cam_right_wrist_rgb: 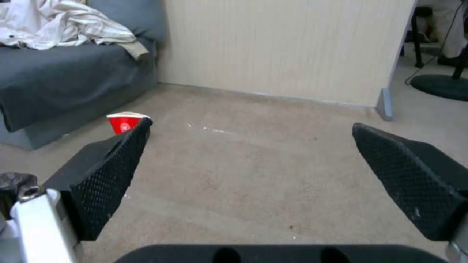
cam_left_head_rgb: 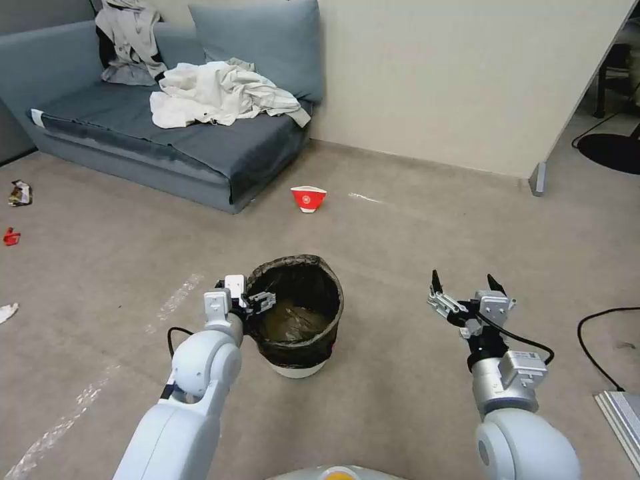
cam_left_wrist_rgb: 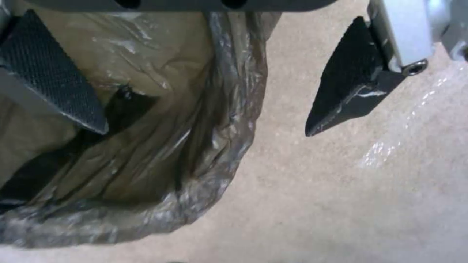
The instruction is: Pick up the trash can from the floor.
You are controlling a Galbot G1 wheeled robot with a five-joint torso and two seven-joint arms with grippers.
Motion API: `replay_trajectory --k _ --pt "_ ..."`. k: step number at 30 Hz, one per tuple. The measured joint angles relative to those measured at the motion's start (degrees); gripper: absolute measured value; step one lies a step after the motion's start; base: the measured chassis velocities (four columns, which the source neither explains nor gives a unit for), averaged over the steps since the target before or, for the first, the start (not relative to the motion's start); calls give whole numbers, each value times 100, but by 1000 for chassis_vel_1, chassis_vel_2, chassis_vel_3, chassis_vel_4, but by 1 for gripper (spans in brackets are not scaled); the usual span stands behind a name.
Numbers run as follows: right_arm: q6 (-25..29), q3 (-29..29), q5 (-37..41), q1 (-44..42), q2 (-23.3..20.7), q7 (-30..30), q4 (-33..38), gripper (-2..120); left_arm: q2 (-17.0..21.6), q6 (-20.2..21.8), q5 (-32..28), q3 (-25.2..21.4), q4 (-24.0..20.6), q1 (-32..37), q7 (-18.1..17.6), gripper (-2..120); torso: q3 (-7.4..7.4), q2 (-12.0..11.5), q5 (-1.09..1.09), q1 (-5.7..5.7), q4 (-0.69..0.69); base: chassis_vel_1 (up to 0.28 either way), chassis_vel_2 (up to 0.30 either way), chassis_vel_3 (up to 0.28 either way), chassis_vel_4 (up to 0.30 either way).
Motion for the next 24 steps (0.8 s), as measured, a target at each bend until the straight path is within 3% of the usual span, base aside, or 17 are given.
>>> replay_trajectory --k 24 --pt "136 67 10 -158 -24 26 61 100 -185 47 190 115 548 -70 -140 100 0 0 1 -1 0 0 0 0 0"
